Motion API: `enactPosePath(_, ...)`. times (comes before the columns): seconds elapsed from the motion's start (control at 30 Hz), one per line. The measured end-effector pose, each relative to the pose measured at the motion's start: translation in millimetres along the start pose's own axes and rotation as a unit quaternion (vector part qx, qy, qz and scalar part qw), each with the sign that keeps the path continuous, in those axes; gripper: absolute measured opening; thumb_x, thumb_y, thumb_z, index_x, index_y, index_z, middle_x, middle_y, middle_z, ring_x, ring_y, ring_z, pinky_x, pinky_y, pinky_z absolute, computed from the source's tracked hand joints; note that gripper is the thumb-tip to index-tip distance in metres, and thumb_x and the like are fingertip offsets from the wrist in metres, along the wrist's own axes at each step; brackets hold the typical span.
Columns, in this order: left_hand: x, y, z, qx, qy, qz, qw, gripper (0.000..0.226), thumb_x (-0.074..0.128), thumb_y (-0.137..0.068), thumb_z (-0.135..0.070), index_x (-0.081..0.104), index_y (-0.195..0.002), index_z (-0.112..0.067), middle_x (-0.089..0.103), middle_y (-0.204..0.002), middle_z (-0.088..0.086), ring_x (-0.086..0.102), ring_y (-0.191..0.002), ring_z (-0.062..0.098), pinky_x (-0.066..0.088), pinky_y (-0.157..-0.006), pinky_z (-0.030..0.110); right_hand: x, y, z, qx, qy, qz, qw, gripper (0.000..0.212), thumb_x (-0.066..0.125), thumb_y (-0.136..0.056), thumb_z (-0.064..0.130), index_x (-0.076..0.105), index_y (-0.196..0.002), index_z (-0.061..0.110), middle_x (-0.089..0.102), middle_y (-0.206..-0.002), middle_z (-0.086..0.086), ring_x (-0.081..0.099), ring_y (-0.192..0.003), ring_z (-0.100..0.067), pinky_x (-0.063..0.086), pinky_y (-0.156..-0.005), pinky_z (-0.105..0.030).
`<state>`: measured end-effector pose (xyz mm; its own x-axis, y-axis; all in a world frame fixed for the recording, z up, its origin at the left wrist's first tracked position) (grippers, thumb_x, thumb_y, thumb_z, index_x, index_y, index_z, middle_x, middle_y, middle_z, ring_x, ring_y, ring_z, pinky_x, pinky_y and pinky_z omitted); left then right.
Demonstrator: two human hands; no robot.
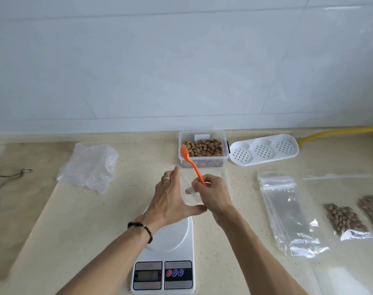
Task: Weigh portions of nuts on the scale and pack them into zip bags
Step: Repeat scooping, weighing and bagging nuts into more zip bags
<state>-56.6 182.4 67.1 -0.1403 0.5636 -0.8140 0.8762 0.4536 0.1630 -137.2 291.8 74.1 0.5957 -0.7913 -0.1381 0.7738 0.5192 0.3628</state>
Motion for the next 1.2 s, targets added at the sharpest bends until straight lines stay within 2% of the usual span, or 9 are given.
enactPosePath(0.1,-5,-4,-1,-0.009,0.035,-0.010,0.999,0.111,0.084,-0.054,-0.060,0.024,-0.138,-0.020,0.030,-0.120,-0.005,0.034,-0.126,0.017,0.034,-0.099,0.030,2,-7,4,-0.017,0.022,0.016,0.999,0.008,0.058,-0.087,0.012,0.064,-0.084,0.009,0.075,-0.072,0.001,0.062,-0.076,-0.011,0.047,-0.067,-0.027)
enactPosePath(0.23,-14,-8,3,0.004,0.083,-0.066,0.994,0.100,0.083,-0.050,-0.059,0.034,-0.131,-0.028,0.032,-0.116,-0.010,0.038,-0.121,0.013,0.040,-0.098,0.032,1,-18,7,-0.012,0.040,0.025,0.999,0.007,0.062,-0.084,0.011,0.067,-0.082,0.008,0.074,-0.077,-0.007,0.065,-0.077,-0.019,0.049,-0.065,-0.028)
enactPosePath(0.37,-24,-14,9,0.016,0.056,-0.046,0.997,0.105,0.080,-0.048,-0.065,0.031,-0.134,-0.030,0.033,-0.119,-0.008,0.040,-0.118,0.014,0.042,-0.099,0.037,4,-24,13,0.009,0.045,0.026,0.999,0.004,0.067,-0.081,0.010,0.069,-0.079,0.008,0.071,-0.068,-0.002,0.053,-0.053,-0.001,0.040,-0.053,-0.020)
enactPosePath(0.47,-29,-17,11,0.033,0.017,-0.003,0.999,0.115,0.079,-0.048,-0.068,0.024,-0.140,-0.025,0.031,-0.130,-0.003,0.034,-0.123,0.017,0.034,-0.101,0.033,4,-28,20,0.006,0.045,0.021,0.999,0.005,0.067,-0.080,0.008,0.068,-0.075,0.011,0.069,-0.064,-0.001,0.043,-0.042,0.001,0.033,-0.051,-0.020)
enactPosePath(0.7,-32,-29,23,0.011,0.023,0.028,0.999,0.119,0.078,-0.060,-0.066,0.012,-0.149,-0.020,0.022,-0.147,0.000,0.028,-0.134,0.021,0.033,-0.107,0.037,12,-38,35,-0.012,0.073,-0.002,0.997,0.002,0.068,-0.080,0.010,0.068,-0.082,0.009,0.072,-0.067,-0.001,0.057,-0.063,-0.008,0.044,-0.063,-0.024)
enactPosePath(0.93,-35,-38,37,0.033,0.061,0.005,0.998,0.104,0.078,-0.052,-0.064,0.028,-0.136,-0.026,0.035,-0.127,-0.008,0.038,-0.123,0.011,0.039,-0.102,0.035,16,-45,28,-0.007,0.075,-0.013,0.997,0.002,0.069,-0.082,0.010,0.068,-0.082,0.009,0.073,-0.068,-0.003,0.058,-0.064,-0.010,0.044,-0.063,-0.028)
enactPosePath(1.07,-39,-43,43,0.042,0.075,-0.009,0.996,0.104,0.076,-0.049,-0.064,0.033,-0.135,-0.026,0.036,-0.119,-0.011,0.040,-0.119,0.010,0.038,-0.101,0.031,17,-48,26,-0.003,0.079,-0.014,0.997,0.010,0.070,-0.085,0.018,0.070,-0.081,0.008,0.073,-0.069,-0.003,0.053,-0.050,0.003,0.041,-0.058,-0.023)
enactPosePath(1.13,-43,-48,43,0.044,0.067,-0.009,0.997,0.112,0.074,-0.048,-0.066,0.030,-0.142,-0.025,0.034,-0.118,-0.011,0.039,-0.118,0.011,0.037,-0.102,0.032,13,-49,27,-0.006,0.094,-0.042,0.995,0.025,0.066,-0.090,0.031,0.071,-0.080,0.009,0.071,-0.068,-0.003,0.054,-0.052,0.000,0.042,-0.058,-0.024)
enactPosePath(1.2,-49,-54,44,0.043,0.060,-0.010,0.997,0.120,0.067,-0.044,-0.073,0.027,-0.146,-0.024,0.033,-0.118,-0.011,0.039,-0.119,0.012,0.035,-0.105,0.033,2,-54,30,-0.001,0.112,-0.079,0.991,0.033,0.051,-0.098,0.033,0.071,-0.085,0.010,0.067,-0.069,-0.007,0.055,-0.061,-0.011,0.043,-0.059,-0.027)
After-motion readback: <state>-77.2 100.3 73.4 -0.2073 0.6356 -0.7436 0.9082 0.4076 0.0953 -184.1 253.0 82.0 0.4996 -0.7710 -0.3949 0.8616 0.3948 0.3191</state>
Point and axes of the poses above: each hand's wrist, its own y-axis away from the middle knuckle, its own x-axis out of the palm, z = x × y, the point moved 2 cm from there along -y, towards the middle knuckle
